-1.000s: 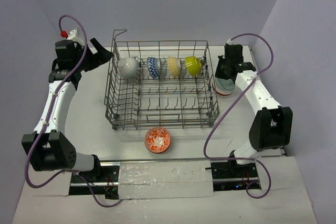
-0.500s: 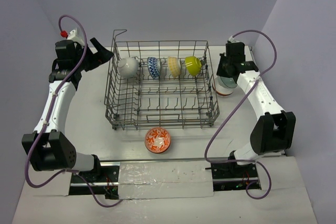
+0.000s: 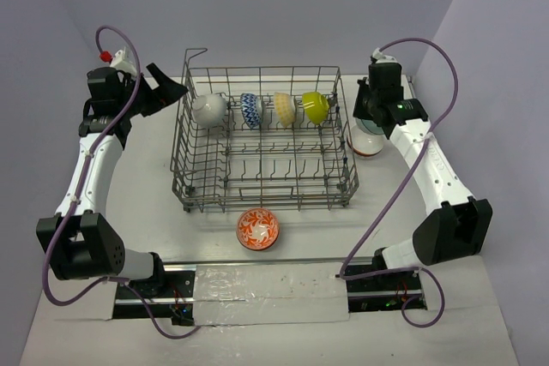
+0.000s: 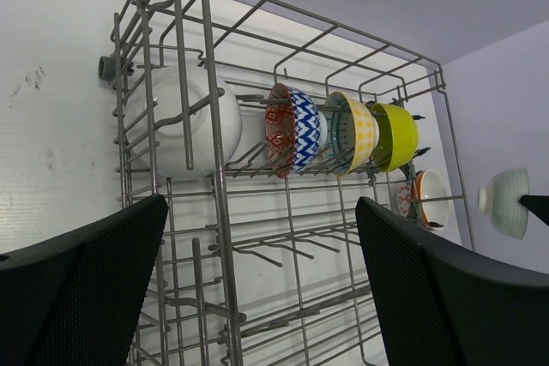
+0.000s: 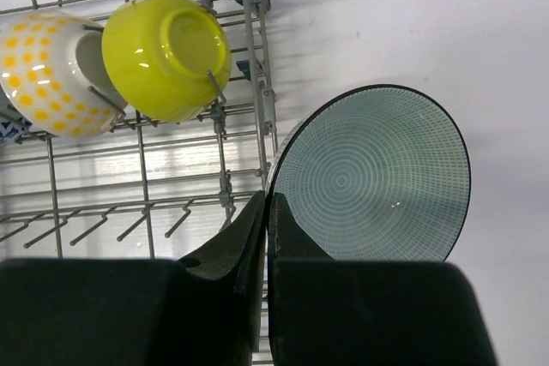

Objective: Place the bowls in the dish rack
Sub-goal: Pick up the bowl from the bowl, then turn the bowl upside down over the dish rack.

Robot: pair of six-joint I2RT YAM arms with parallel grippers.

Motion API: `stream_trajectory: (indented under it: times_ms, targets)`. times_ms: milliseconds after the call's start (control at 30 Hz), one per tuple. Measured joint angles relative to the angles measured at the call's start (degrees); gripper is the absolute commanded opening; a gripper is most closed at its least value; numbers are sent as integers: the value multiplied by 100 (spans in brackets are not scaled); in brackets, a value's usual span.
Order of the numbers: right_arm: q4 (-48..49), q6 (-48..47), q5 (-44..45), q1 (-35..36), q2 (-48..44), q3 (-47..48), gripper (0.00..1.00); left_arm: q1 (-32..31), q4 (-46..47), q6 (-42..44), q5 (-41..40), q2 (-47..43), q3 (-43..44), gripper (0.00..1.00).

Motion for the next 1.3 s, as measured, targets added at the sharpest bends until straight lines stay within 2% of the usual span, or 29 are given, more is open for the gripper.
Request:
stream_trajectory:
  times_ms: [133,500,800,1100,1300]
  targets:
    - [-70,-42,160,201,-9,81,0,17,11,-61,133,35,0,99]
    - [-162,-79,313,1080,-225,584,0,42,94,-85,188,85,-15,99]
    - [-116,-9,197,1832,-297,640,0,46,79,-83,-52,85,-15,99]
    - [415,278,-162,2332,-175,546,0,46,42,-81,-603,2,-15,99]
    - [787,387,-118,3010,286,520,0,46,35,-79,-723,-24,-15,99]
